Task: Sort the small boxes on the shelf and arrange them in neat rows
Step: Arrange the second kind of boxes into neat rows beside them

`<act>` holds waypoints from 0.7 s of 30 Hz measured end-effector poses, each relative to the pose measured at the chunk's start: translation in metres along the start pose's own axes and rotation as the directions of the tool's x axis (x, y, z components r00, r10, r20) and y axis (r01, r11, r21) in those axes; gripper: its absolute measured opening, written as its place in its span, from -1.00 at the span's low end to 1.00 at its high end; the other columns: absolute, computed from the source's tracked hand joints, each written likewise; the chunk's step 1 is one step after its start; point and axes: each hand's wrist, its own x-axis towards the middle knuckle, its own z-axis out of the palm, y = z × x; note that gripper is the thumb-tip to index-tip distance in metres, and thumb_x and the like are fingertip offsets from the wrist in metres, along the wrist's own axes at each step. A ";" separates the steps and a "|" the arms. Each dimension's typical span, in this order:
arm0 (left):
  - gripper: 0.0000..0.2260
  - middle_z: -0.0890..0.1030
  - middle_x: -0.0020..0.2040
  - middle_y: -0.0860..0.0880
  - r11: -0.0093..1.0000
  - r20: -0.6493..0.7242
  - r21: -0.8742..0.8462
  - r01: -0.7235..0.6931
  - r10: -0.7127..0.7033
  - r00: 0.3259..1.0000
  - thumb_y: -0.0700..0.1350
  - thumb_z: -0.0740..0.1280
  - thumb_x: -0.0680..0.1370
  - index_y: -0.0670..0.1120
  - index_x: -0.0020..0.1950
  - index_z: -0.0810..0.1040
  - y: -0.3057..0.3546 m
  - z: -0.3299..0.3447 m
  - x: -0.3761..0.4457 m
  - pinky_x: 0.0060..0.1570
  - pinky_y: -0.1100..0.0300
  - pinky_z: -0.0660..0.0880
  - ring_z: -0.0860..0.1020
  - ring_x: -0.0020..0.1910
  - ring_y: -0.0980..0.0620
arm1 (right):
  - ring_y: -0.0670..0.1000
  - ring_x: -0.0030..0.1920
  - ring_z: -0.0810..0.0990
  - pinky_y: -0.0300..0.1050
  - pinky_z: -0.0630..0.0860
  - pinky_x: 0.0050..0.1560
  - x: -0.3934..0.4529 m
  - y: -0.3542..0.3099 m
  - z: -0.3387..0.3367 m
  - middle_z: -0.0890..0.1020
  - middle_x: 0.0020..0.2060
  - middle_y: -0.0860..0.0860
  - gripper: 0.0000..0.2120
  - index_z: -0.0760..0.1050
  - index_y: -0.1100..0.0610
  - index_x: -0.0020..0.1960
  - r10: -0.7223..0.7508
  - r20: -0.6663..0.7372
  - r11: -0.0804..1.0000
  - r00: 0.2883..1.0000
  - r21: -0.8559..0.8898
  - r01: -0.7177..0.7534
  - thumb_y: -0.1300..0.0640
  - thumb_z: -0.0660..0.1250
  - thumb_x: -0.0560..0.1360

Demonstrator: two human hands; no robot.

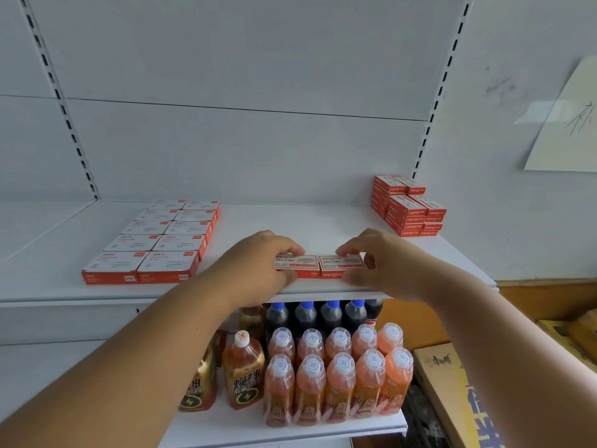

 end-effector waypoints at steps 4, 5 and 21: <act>-0.63 0.50 0.18 0.13 1.000 0.009 0.016 -0.012 0.012 1.000 -0.03 0.39 0.55 0.15 0.36 0.48 0.002 -0.001 0.001 0.03 0.33 0.40 0.48 0.09 0.16 | -0.13 0.00 0.51 -0.28 0.40 0.01 0.001 -0.001 0.002 0.50 0.11 -0.14 -0.61 0.50 -0.05 0.33 -0.005 -0.004 1.000 1.000 0.013 0.005 -0.01 0.38 0.51; -0.62 0.50 0.17 0.13 1.000 0.008 0.016 -0.009 0.009 1.000 -0.03 0.39 0.55 0.15 0.36 0.48 0.003 -0.001 0.001 0.04 0.32 0.40 0.49 0.09 0.16 | -0.12 0.02 0.51 -0.27 0.40 0.03 0.000 -0.001 0.002 0.51 0.12 -0.13 -0.62 0.50 -0.04 0.33 -0.009 -0.005 1.000 1.000 0.011 0.009 0.00 0.38 0.52; -0.62 0.47 0.15 0.14 0.998 0.034 0.047 -0.030 0.029 0.999 -0.01 0.38 0.55 0.17 0.36 0.47 0.002 -0.002 0.002 0.05 0.27 0.44 0.47 0.08 0.14 | -0.14 -0.05 0.52 -0.30 0.41 -0.08 0.002 0.003 0.000 0.52 0.08 -0.15 -0.62 0.51 -0.05 0.31 -0.003 0.013 1.000 1.000 0.013 0.003 -0.03 0.38 0.51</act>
